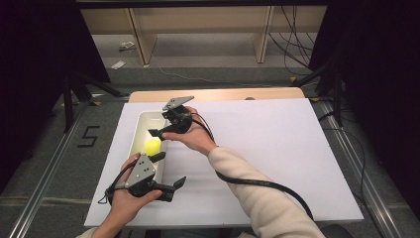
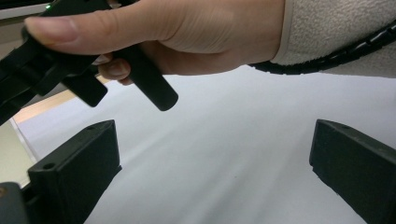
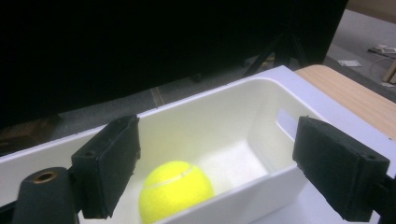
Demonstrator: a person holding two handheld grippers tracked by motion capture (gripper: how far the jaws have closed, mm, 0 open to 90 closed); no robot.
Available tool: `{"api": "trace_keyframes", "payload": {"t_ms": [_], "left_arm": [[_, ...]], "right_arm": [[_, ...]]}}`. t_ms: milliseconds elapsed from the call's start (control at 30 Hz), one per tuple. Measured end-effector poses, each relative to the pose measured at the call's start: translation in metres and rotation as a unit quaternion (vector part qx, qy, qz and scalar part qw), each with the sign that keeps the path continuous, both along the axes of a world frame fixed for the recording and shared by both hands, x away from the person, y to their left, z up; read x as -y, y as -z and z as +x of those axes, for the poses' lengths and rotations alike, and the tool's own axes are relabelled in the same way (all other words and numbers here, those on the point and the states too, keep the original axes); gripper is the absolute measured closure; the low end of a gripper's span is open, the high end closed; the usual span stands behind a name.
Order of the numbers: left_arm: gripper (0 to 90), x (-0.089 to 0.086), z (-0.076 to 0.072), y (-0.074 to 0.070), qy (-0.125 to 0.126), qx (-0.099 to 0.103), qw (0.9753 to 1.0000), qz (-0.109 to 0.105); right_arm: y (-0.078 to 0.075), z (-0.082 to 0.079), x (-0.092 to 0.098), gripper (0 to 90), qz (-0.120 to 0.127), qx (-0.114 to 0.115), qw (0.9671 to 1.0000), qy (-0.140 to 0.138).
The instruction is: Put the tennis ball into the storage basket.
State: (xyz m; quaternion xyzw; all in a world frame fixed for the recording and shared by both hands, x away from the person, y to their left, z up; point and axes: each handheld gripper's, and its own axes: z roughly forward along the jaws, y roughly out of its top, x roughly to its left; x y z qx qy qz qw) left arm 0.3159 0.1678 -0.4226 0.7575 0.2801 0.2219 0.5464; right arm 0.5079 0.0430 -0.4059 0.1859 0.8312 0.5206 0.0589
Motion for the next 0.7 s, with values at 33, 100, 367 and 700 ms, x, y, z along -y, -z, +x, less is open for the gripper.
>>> {"api": "trace_keyframes", "payload": {"t_ms": [33,100,367,700], "left_arm": [[1.2,0.000,0.000,0.000,0.000,0.000,1.0000,0.000],[1.2,0.000,0.000,0.000,0.000,0.000,1.0000,0.001],[1.1,0.000,0.000,0.000,-0.001,0.000,1.0000,0.001],[1.1,-0.001,0.000,0.000,-0.001,-0.001,1.0000,0.002]], "right_arm": [[-0.001,0.000,0.002,15.6,0.001,0.000,1.0000,0.001],[-0.002,0.000,0.006,15.6,0.001,0.002,1.0000,0.003],[-0.004,-0.001,0.022,15.6,-0.001,0.004,0.9999,0.010],[-0.005,-0.002,0.039,15.6,0.004,0.007,0.9997,0.021]]}}
